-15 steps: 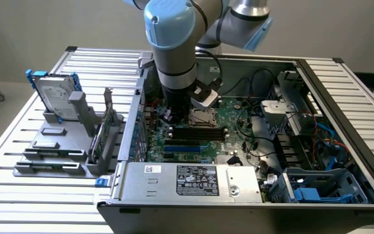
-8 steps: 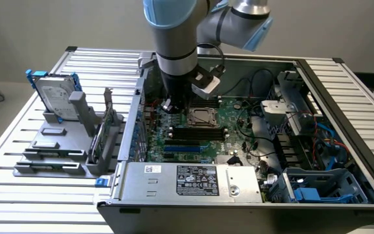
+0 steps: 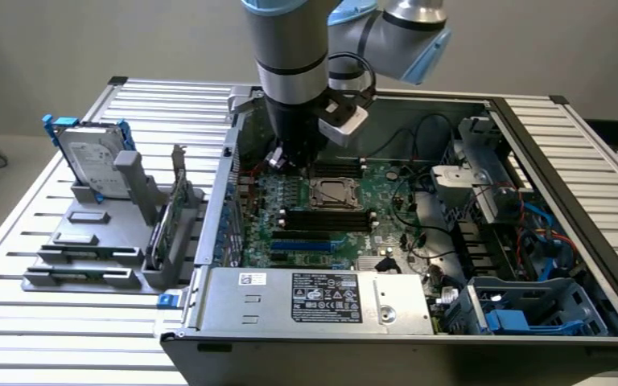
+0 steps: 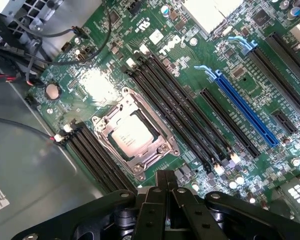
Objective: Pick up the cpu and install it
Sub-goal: 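Install the first cpu locking lever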
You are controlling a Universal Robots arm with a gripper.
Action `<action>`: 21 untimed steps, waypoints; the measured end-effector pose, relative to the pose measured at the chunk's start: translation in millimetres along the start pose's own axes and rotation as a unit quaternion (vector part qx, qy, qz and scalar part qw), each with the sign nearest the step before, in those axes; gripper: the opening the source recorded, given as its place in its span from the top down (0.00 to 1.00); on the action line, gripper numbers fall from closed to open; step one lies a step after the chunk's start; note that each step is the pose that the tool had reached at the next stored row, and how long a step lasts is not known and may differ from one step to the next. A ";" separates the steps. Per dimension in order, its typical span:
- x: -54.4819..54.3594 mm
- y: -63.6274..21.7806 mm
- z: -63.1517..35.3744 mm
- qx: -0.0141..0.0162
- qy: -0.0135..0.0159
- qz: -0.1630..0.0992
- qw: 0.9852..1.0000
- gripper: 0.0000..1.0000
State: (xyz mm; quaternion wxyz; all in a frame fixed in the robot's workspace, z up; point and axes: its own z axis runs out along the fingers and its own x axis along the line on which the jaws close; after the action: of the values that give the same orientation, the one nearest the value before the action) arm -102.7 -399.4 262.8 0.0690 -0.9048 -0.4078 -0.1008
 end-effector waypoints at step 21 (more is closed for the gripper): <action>-8.5 15.5 10.4 -0.013 0.008 0.004 1.000 0.89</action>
State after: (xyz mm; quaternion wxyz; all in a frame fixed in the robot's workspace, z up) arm -95.2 -413.6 250.1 0.0612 -0.9065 -0.4021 -0.1131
